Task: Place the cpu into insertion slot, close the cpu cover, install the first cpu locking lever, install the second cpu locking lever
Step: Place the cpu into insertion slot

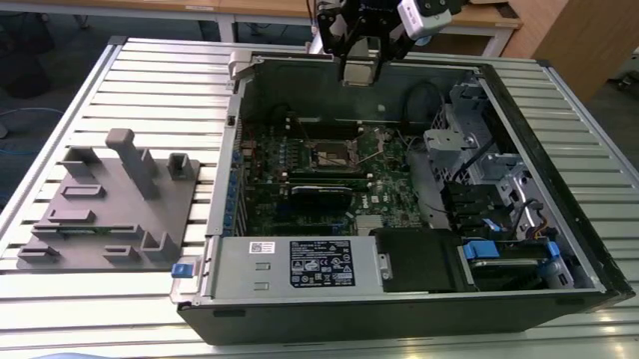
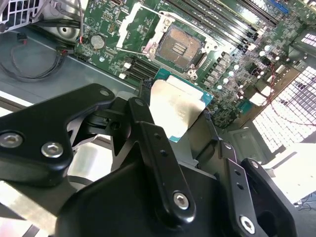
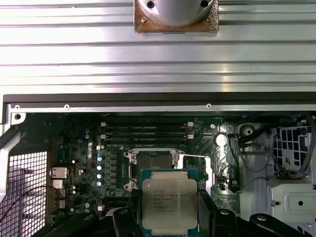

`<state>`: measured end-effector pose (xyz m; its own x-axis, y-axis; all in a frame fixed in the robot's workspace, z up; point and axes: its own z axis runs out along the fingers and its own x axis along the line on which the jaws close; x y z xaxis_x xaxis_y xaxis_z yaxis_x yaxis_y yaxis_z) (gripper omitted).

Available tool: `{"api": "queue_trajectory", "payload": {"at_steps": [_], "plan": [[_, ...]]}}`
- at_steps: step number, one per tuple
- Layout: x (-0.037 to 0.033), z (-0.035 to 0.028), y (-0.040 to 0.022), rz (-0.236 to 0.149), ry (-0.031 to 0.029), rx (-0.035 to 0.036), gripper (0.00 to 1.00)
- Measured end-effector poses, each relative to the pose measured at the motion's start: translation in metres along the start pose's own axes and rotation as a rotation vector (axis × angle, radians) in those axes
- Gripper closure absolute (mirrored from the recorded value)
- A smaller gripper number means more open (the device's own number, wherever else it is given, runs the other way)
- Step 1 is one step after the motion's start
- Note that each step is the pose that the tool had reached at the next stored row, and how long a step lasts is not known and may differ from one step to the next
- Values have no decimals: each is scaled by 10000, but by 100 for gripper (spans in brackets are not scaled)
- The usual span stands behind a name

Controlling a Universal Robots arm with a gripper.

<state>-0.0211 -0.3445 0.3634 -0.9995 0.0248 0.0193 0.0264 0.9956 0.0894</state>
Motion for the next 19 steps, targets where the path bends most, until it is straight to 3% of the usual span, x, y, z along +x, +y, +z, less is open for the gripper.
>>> {"api": "queue_trajectory", "payload": {"at_steps": [11,19], "plan": [[0,25,-2,0,-1,-2,46],[11,64,-8,-4,-36,-8,46]]}}
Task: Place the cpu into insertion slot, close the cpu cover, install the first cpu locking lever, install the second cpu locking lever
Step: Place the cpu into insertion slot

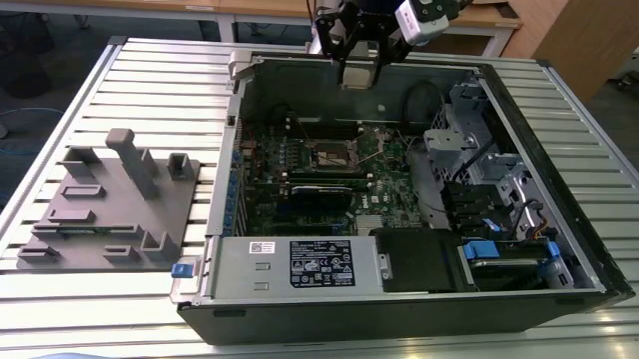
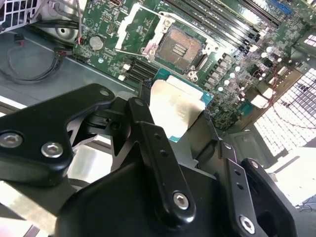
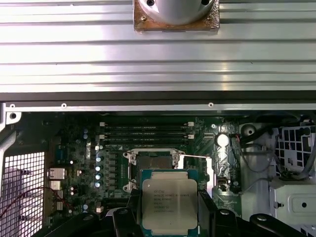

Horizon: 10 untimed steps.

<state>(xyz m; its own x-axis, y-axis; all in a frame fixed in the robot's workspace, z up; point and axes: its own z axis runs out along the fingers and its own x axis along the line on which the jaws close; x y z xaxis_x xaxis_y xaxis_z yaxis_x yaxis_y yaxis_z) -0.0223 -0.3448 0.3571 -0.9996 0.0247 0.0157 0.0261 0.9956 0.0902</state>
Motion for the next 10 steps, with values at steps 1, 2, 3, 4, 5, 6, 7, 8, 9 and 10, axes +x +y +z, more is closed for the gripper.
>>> {"api": "queue_trajectory", "payload": {"at_steps": [1,2,3,4,5,6,7,8,9,10], "plan": [[2,6,-1,0,-4,-3,46],[2,12,-3,-2,-7,-8,46],[3,19,-4,-2,-8,-9,46],[3,28,-5,-1,-9,-10,46],[4,35,-6,-1,-11,-9,46],[4,43,-6,-1,-11,-11,46],[3,49,-7,-1,-11,-11,46],[3,52,-7,-1,-11,-11,46],[3,52,-7,-1,-10,-10,46],[4,52,-7,-1,-10,-10,46]]}}
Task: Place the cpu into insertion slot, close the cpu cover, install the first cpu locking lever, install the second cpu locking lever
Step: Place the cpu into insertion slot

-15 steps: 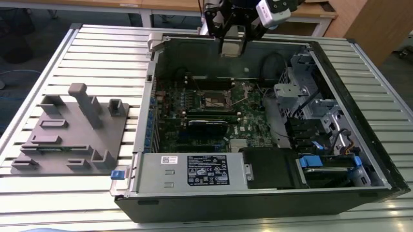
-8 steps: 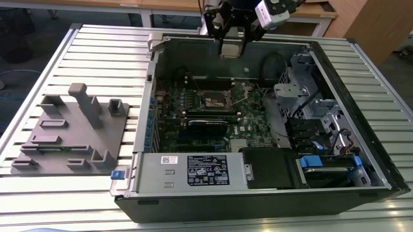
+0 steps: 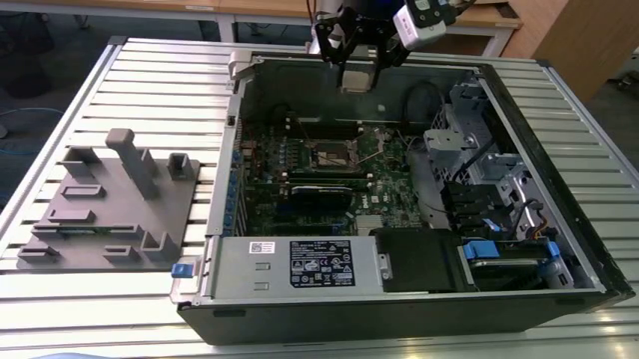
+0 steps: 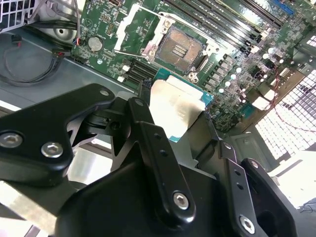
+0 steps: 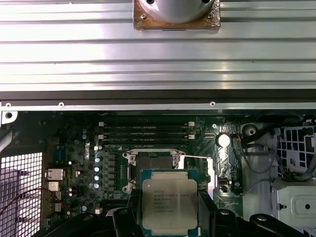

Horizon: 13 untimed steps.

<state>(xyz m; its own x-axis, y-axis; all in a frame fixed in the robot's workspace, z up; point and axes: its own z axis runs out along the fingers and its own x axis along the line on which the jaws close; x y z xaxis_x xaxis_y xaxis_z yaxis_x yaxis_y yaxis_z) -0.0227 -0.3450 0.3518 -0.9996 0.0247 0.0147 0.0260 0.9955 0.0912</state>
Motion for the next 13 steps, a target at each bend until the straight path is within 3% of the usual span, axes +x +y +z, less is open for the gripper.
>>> {"api": "queue_trajectory", "payload": {"at_steps": [13], "plan": [[49,23,-4,-2,-25,-5,46]]}}
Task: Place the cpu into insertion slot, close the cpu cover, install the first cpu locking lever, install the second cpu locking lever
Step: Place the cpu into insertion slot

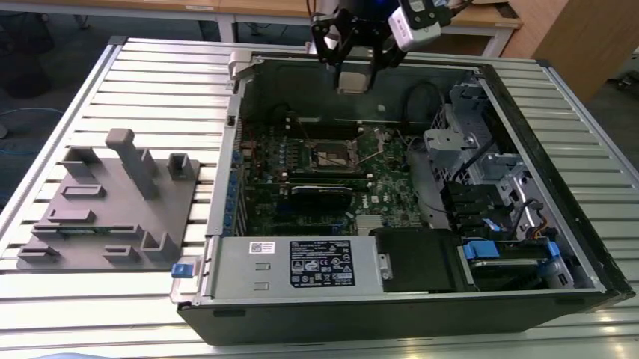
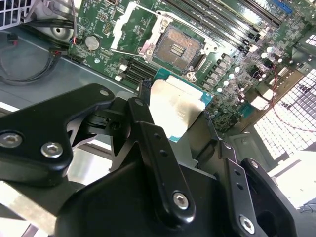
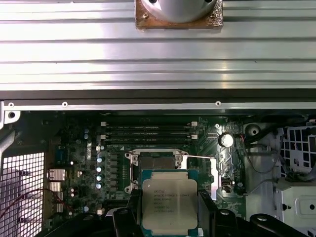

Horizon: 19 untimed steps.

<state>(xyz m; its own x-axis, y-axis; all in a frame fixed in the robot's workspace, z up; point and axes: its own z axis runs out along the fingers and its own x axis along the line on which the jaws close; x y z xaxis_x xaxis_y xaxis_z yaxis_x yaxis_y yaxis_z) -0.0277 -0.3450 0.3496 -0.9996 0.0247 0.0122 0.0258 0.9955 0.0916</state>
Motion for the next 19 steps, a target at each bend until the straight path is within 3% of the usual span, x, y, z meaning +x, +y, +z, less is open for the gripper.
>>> {"api": "queue_trajectory", "payload": {"at_steps": [11,19], "plan": [[16,75,-8,0,-1,3,46],[16,83,-9,0,-1,2,46]]}}
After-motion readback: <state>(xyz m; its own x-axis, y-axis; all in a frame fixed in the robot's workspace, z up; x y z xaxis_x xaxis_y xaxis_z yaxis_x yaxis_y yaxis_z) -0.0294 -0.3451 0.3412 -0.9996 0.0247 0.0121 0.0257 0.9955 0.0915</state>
